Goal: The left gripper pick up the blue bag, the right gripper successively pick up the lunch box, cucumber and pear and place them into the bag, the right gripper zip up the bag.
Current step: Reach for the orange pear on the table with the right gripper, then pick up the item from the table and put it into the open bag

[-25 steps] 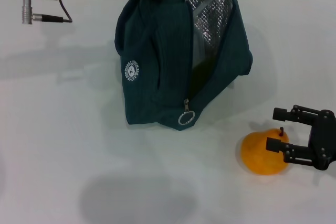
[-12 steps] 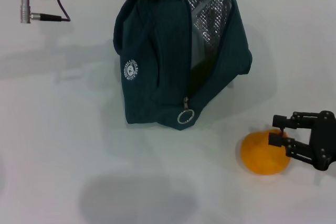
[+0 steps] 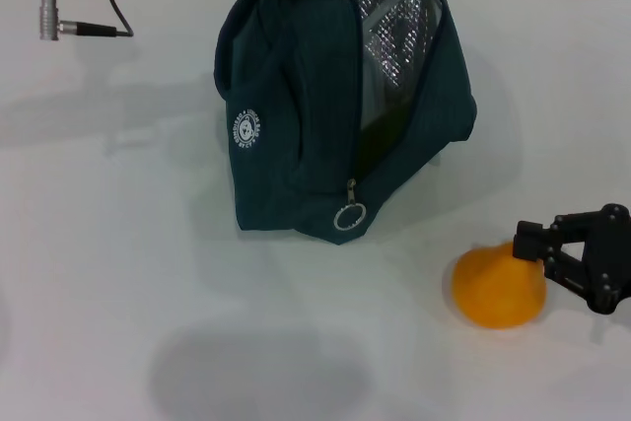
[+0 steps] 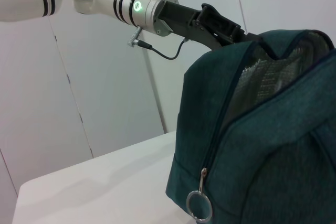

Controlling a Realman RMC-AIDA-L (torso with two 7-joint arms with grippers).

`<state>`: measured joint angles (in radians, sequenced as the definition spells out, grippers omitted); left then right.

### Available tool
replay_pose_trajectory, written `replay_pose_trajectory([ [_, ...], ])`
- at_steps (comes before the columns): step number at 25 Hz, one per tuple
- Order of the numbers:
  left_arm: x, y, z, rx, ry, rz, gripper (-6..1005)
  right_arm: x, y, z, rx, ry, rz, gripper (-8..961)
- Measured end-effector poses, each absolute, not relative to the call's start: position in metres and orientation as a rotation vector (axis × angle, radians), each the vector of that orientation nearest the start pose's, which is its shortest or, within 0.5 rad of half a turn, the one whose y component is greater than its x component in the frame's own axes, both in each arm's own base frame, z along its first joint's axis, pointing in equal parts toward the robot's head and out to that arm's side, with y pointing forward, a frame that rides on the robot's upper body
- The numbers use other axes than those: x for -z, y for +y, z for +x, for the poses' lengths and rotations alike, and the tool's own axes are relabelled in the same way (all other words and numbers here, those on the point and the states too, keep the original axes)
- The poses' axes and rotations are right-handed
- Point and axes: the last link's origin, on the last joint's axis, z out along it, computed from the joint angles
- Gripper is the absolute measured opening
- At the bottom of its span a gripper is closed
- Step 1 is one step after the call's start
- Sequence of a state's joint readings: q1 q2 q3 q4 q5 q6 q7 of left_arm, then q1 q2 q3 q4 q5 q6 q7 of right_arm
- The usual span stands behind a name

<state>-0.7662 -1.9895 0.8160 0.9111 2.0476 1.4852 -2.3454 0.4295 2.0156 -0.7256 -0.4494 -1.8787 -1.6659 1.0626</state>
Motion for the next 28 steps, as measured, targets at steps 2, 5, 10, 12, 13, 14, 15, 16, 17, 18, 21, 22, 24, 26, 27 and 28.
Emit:
replay_pose_trajectory([
  [2, -0.06, 0.416, -0.163, 0.615, -1.265, -2.569, 56, 0.005, 0.282, 0.292, -0.856, 0.46, -2.735, 177],
  [5, -0.06, 0.416, -0.163, 0.616, -1.263, -2.569, 56, 0.006, 0.282, 0.291, -0.86, 0.458, -2.74, 45],
  [10, -0.06, 0.415, -0.164, 0.616, -1.266, -2.567, 56, 0.0, 0.282, 0.284, -0.948, 0.441, -2.72, 36],
  [12, -0.06, 0.415, -0.164, 0.616, -1.267, -2.567, 56, -0.011, 0.281, 0.275, -1.068, 0.398, -2.686, 33],
  [13, -0.06, 0.415, -0.164, 0.616, -1.266, -2.567, 56, -0.016, 0.28, 0.27, -1.13, 0.371, -2.665, 31],
  [14, -0.06, 0.415, -0.164, 0.616, -1.266, -2.567, 56, -0.023, 0.28, 0.265, -1.195, 0.335, -2.637, 29],
  [15, -0.06, 0.415, -0.164, 0.615, -1.264, -2.568, 56, -0.029, 0.281, 0.259, -1.257, 0.298, -2.605, 31],
  [16, -0.06, 0.415, -0.164, 0.616, -1.263, -2.569, 56, -0.036, 0.283, 0.254, -1.312, 0.256, -2.57, 32],
  [17, -0.059, 0.415, -0.163, 0.616, -1.262, -2.571, 56, -0.041, 0.285, 0.249, -1.344, 0.224, -2.544, 34],
  [18, -0.059, 0.415, -0.163, 0.617, -1.261, -2.572, 56, -0.047, 0.29, 0.243, -1.381, 0.181, -2.506, 35],
  [21, -0.057, 0.415, -0.16, 0.619, -1.258, -2.581, 56, -0.057, 0.306, 0.227, -1.439, 0.093, -2.42, 40],
  [22, -0.056, 0.415, -0.159, 0.618, -1.256, -2.586, 56, -0.059, 0.313, 0.221, -1.451, 0.071, -2.392, 41],
  [24, -0.054, 0.415, -0.156, 0.62, -1.255, -2.597, 56, -0.061, 0.326, 0.211, -1.457, 0.051, -2.363, 45],
  [26, -0.053, 0.415, -0.153, 0.624, -1.253, -2.605, 56, -0.057, 0.341, 0.2, -1.432, 0.051, -2.36, 48],
  [27, -0.052, 0.415, -0.151, 0.626, -1.25, -2.61, 56, -0.054, 0.347, 0.196, -1.419, 0.052, -2.368, 49],
  [28, -0.051, 0.416, -0.148, 0.629, -1.247, -2.615, 56, -0.047, 0.352, 0.191, -1.393, 0.056, -2.39, 51],
])
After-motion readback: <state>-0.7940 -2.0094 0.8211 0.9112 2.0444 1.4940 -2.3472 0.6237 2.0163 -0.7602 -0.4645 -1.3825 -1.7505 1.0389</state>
